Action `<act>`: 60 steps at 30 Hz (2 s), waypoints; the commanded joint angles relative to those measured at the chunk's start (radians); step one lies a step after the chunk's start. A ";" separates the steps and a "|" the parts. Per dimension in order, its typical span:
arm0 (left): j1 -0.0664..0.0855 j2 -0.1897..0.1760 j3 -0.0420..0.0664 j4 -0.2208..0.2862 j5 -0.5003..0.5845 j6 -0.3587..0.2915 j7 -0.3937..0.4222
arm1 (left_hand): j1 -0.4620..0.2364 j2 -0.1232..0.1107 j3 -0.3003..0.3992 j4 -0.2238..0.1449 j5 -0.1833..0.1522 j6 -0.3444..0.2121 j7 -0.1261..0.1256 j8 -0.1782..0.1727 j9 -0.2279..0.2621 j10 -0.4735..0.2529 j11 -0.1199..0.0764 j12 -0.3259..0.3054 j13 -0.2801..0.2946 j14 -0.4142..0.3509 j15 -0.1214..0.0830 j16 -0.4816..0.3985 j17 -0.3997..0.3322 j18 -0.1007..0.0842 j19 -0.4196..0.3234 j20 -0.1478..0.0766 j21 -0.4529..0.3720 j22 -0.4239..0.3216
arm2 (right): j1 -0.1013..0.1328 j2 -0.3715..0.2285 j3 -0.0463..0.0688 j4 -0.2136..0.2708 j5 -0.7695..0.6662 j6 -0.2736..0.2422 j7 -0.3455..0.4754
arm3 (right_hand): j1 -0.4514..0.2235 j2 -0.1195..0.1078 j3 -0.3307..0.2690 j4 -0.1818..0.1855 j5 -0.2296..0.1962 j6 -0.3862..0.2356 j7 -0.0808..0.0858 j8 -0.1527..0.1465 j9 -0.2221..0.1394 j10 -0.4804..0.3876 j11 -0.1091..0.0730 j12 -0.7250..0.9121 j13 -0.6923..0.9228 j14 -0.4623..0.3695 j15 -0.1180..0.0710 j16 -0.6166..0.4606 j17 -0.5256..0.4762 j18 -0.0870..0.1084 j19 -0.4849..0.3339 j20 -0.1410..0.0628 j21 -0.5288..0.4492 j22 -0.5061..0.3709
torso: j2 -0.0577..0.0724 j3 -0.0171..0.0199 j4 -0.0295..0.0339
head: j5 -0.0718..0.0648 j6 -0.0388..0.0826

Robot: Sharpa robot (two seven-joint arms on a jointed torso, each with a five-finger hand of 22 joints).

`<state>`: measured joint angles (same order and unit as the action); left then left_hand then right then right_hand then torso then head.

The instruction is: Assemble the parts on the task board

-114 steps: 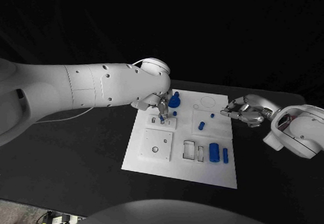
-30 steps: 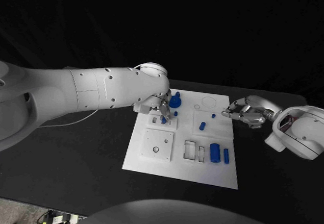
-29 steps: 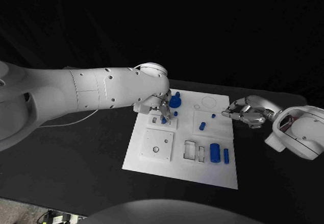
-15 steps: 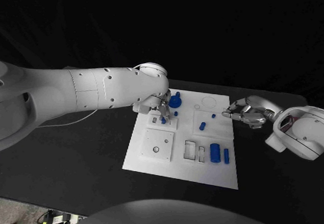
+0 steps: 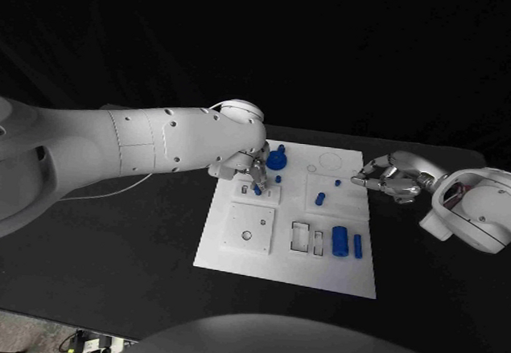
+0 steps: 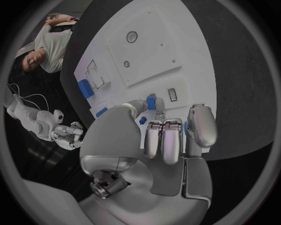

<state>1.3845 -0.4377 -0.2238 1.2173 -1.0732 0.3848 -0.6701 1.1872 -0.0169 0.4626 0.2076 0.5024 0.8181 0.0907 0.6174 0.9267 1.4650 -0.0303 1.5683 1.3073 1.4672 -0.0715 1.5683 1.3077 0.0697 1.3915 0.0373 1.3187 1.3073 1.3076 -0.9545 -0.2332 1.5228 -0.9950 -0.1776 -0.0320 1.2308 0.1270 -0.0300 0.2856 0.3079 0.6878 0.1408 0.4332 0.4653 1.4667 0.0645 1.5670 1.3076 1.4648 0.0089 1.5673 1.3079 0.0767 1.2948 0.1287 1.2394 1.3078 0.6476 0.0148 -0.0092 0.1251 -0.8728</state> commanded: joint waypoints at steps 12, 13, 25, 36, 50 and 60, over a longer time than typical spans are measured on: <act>-0.014 0.001 -0.003 0.002 -0.009 0.002 0.000 | -0.005 0.011 0.147 -0.163 -0.030 0.049 -0.043 -0.012 -0.002 0.092 0.005 -0.013 0.245 0.104 0.000 0.002 0.263 0.002 -0.015 0.003 -0.017 0.125 | -0.001 -0.003 0.000 0.003 -0.004 0.016 -0.002 | 0.010 0.002 0.006 -0.001 0.002 -0.007 0.003 -0.004 -0.002 0.104 0.003 0.004 0.263 0.106 0.008 0.003 0.263 0.012 -0.006 0.000 -0.005 0.143 | 0.000 0.0003 -0.0003 | -0.003 0.000; -0.014 0.001 -0.003 0.002 -0.008 0.001 0.000 | -0.006 0.010 0.143 -0.162 -0.033 0.049 -0.043 -0.015 -0.003 0.090 0.005 -0.014 0.243 0.104 0.001 0.002 0.263 0.002 -0.017 0.004 -0.018 0.124 | -0.001 -0.003 0.000 0.003 -0.004 0.017 -0.002 | 0.010 0.002 0.006 -0.001 0.002 -0.007 0.003 -0.004 -0.002 0.104 0.003 0.004 0.263 0.106 0.008 0.003 0.263 0.012 -0.006 0.000 -0.005 0.143 | 0.000 0.0002 -0.0003 | -0.003 0.000; -0.016 -0.001 -0.003 -0.002 -0.014 0.006 -0.001 | -0.036 -0.002 0.040 -0.127 -0.174 0.057 -0.048 -0.062 -0.022 0.083 0.004 -0.023 0.232 0.104 0.003 0.002 0.263 0.005 -0.021 0.008 -0.038 0.122 | -0.001 0.000 0.000 0.000 -0.004 0.021 -0.003 | 0.010 0.002 0.006 -0.001 0.002 -0.008 0.003 -0.004 -0.002 0.104 0.003 0.004 0.263 0.106 0.008 0.003 0.263 0.012 -0.006 0.000 -0.005 0.143 | 0.000 0.0002 0.0002 | -0.002 0.000; -0.017 -0.001 -0.003 -0.004 -0.018 0.015 -0.002 | -0.075 0.001 -0.052 -0.059 -0.287 0.068 -0.047 -0.112 -0.045 0.075 0.006 -0.031 0.223 0.104 0.004 0.002 0.263 0.007 -0.026 0.010 -0.058 0.121 | -0.008 0.004 0.000 -0.006 -0.004 0.025 -0.002 | 0.011 0.002 0.006 -0.001 0.003 -0.008 0.003 -0.004 -0.002 0.104 0.003 0.004 0.263 0.106 0.008 0.003 0.263 0.012 -0.008 0.000 -0.008 0.142 | 0.000 0.0003 0.0002 | 0.001 0.000; -0.018 0.000 -0.003 -0.006 -0.020 0.016 -0.001 | -0.089 0.004 -0.123 -0.014 -0.346 0.049 -0.026 -0.184 -0.076 0.062 0.023 -0.043 0.209 0.104 0.018 0.002 0.263 0.010 -0.037 0.020 -0.085 0.117 | -0.015 0.003 0.000 -0.009 -0.004 0.023 0.001 | 0.011 0.002 0.006 -0.001 0.003 -0.008 0.003 -0.005 -0.002 0.104 0.003 0.004 0.263 0.106 0.008 0.003 0.263 0.013 -0.010 0.000 -0.010 0.141 | 0.000 0.0006 -0.0005 | -0.002 0.000; -0.018 -0.010 -0.003 -0.001 -0.027 0.015 0.002 | -0.125 -0.012 -0.183 0.028 -0.378 0.042 -0.015 -0.210 -0.081 0.058 0.034 -0.046 0.206 0.104 0.028 0.002 0.263 0.012 -0.039 0.029 -0.096 0.118 | -0.015 0.000 0.000 -0.008 -0.004 0.016 0.006 | 0.011 0.001 0.006 -0.001 0.004 -0.008 0.003 -0.005 -0.002 0.104 0.003 0.004 0.263 0.106 0.008 0.003 0.263 0.013 -0.009 0.000 -0.009 0.141 | 0.000 0.0002 0.0005 | -0.004 0.000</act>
<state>1.3733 -0.4455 -0.2222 1.2174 -1.0926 0.3834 -0.6670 1.0685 -0.0299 0.2847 0.2365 0.1266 0.8630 0.0717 0.4099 0.8474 1.4668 -0.0001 1.5288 1.3078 1.4676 -0.0499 1.5683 1.3073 0.0698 1.3521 0.0623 1.2257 1.3078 1.2936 -0.9546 -0.2331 1.5140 -0.9948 -0.1687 -0.0330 1.2308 0.1270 -0.0300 0.2856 0.3079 0.6846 0.1440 0.4333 0.4644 1.4667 0.0645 1.5670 1.3076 1.4648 0.0089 1.5673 1.3074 0.0768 1.2949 0.1287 1.2353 1.3073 0.6471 0.0151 -0.0095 0.1211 -0.8728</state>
